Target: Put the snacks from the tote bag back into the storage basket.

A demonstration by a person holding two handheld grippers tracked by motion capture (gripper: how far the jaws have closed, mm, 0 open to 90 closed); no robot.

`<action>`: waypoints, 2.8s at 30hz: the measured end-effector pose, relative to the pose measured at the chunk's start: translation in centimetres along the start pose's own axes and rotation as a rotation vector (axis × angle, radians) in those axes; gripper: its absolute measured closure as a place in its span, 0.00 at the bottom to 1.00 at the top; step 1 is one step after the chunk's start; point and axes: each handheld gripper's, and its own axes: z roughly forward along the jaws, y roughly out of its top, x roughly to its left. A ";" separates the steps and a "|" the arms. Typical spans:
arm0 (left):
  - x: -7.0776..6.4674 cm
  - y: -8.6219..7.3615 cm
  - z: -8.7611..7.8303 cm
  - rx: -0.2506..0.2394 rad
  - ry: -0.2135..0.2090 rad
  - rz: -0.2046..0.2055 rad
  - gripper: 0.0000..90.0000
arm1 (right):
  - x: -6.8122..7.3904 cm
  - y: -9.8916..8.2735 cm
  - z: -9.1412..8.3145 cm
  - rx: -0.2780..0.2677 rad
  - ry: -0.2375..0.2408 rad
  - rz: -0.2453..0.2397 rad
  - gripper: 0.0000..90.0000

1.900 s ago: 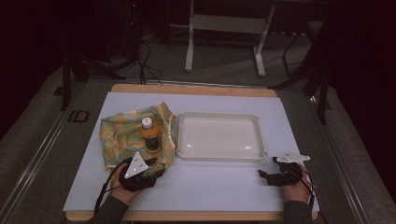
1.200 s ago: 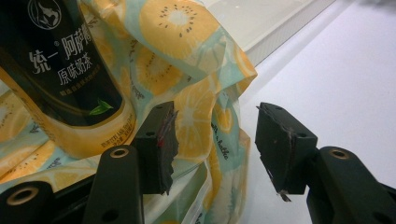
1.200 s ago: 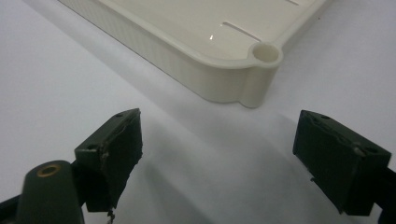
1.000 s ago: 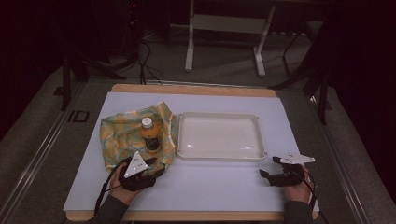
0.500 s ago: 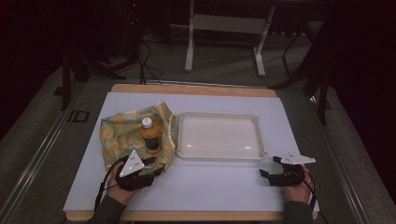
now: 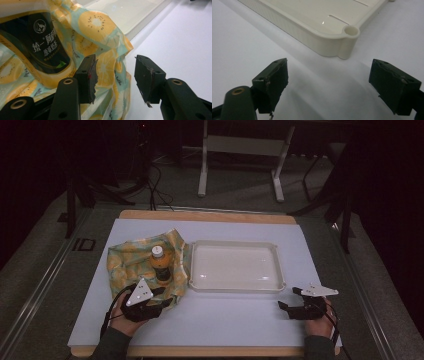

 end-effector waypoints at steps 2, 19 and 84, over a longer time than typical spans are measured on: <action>0.0 0.1 -0.1 0.002 -0.001 0.003 0.58 | 0.0 0.0 0.0 0.000 -0.001 -0.001 0.17; 1.6 1.2 -1.0 0.031 0.027 0.001 0.60 | 0.0 0.0 0.0 0.000 -0.001 0.005 0.17; 6.8 5.3 -2.1 0.185 -0.023 0.099 0.58 | -0.1 0.0 -0.1 -0.007 0.001 0.011 0.17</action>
